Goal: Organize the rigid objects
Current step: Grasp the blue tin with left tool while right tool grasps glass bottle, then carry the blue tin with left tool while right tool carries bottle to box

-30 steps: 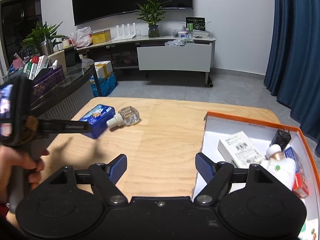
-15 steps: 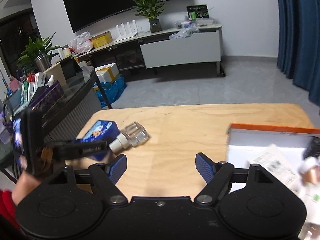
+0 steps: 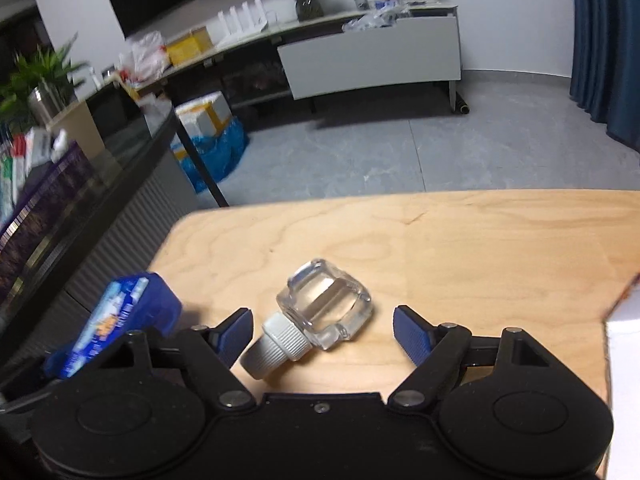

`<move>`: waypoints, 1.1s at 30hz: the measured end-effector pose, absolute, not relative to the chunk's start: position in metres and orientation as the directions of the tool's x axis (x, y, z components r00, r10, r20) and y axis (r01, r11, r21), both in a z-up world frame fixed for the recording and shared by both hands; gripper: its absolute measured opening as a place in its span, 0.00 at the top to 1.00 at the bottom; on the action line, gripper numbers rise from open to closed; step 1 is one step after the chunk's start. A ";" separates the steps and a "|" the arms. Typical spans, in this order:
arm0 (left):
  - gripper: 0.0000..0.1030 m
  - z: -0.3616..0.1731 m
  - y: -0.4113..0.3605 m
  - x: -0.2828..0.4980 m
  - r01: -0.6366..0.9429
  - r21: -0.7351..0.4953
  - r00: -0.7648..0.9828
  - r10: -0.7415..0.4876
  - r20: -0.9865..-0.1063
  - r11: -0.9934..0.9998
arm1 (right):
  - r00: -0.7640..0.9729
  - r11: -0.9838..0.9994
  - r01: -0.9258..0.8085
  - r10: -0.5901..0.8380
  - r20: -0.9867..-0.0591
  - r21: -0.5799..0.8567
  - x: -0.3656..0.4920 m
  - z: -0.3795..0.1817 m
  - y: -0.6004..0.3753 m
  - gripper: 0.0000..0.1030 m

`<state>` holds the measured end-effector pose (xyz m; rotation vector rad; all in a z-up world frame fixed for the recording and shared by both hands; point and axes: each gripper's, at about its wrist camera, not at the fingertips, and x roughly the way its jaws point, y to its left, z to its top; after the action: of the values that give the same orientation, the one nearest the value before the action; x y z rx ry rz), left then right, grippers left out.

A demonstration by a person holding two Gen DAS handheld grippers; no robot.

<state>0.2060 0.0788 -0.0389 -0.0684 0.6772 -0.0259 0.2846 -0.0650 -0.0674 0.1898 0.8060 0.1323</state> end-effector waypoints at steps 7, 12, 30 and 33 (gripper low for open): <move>0.40 -0.042 0.079 0.202 -0.014 -0.087 0.769 -0.045 -0.638 0.996 | 0.706 0.972 -0.076 0.211 -0.676 0.224 0.276 -0.065 -0.071 0.29; 0.40 -0.034 0.075 0.191 0.002 -0.111 0.775 -0.072 -0.628 0.994 | 0.739 0.970 -0.104 0.224 -0.635 0.220 0.249 -0.046 -0.083 0.29; 0.40 0.009 -0.003 0.084 0.137 -0.106 0.803 -0.173 -0.570 0.985 | 0.839 0.985 -0.107 0.163 -0.519 0.137 0.084 0.027 -0.157 0.29; 0.40 0.014 -0.019 0.072 0.166 -0.111 0.801 -0.200 -0.565 0.980 | 0.847 0.984 -0.094 0.158 -0.508 0.149 0.058 0.031 -0.174 0.29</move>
<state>0.0721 -0.0192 0.0143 -0.0568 0.6119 -0.1966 0.0575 -0.1741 0.0308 0.1199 0.5452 0.1333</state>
